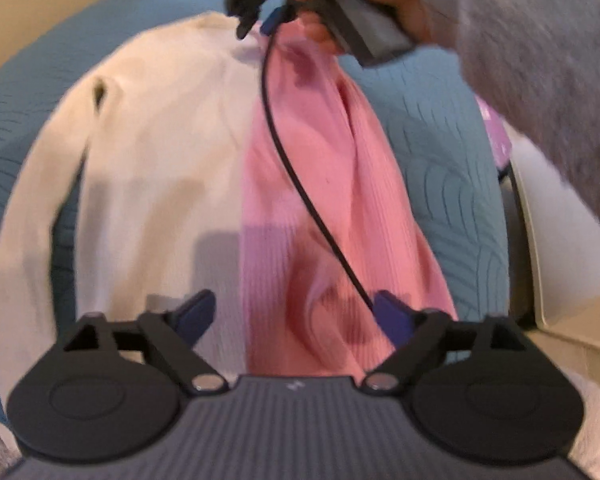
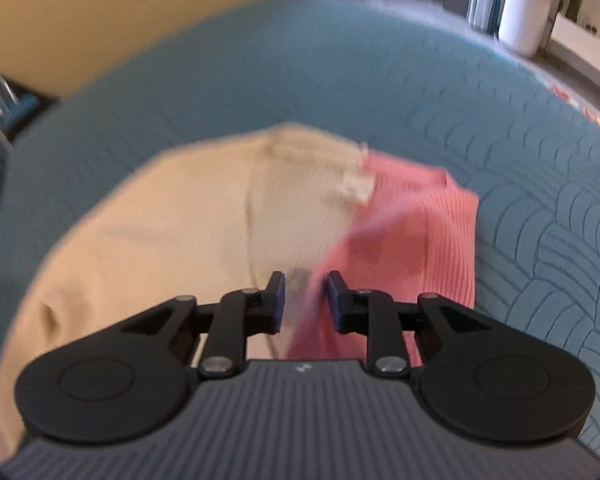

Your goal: Fold clothes

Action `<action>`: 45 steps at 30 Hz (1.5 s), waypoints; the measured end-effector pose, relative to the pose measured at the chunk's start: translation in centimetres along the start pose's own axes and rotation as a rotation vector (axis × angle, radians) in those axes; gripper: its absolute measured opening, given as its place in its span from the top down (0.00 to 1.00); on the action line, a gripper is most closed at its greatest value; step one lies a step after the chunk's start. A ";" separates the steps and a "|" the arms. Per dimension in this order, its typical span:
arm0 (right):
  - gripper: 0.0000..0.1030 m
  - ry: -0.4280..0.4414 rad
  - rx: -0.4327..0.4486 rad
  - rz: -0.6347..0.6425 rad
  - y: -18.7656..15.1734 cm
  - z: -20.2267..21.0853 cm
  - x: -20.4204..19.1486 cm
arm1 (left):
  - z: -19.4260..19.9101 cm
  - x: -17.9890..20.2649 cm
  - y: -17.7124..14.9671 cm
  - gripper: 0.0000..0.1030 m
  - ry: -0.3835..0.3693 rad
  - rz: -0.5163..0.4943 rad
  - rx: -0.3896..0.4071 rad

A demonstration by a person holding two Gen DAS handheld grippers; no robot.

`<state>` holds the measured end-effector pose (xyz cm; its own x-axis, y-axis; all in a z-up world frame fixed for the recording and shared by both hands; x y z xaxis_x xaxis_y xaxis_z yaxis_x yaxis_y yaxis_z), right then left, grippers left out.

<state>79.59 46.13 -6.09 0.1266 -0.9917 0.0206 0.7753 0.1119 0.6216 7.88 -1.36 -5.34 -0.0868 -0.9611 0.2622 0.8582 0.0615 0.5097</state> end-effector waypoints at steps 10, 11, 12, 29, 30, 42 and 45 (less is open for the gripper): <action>0.59 0.215 0.349 -0.281 -3.3 21.2 3.4 | 0.2 0.7 -0.3 0.11 -0.025 -0.032 -0.031; 0.59 0.210 0.410 -0.292 -4.6 24.8 4.1 | 0.1 0.8 -0.4 0.10 -0.028 -0.037 -0.029; 0.58 0.202 0.459 -0.303 -5.7 27.9 4.9 | 0.1 0.9 -0.5 0.10 -0.033 -0.044 -0.028; 0.17 -0.455 1.044 -0.422 -23.8 51.5 14.1 | 5.8 5.6 1.5 0.02 -0.672 -0.470 -0.184; 0.17 -0.529 1.043 -0.402 -24.3 51.3 14.5 | 6.4 5.6 1.5 0.02 -0.707 -0.489 -0.177; 0.17 -0.149 0.496 -0.185 -28.8 44.2 9.8 | 2.8 -2.7 8.4 0.02 -0.253 -0.158 0.013; 0.18 -0.076 0.377 -0.091 -28.8 36.3 3.9 | -1.1 -5.3 11.8 0.07 -0.160 -0.008 -0.028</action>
<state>35.29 36.76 4.52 0.0110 -0.9999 0.0011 0.4980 0.0065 0.8671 19.02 4.12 -1.62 -0.1712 -0.9064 0.3862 0.8706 0.0443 0.4900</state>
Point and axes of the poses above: each gripper's, at about its wrist camera, not at the fingertips, and z roughly against the way its jaws point, x to its right, y to its top, the point moved 4 cm from there along -z, roughly the way its jaws point, and after that the axes turned 9 degrees about -y, right-handed, at the moved point
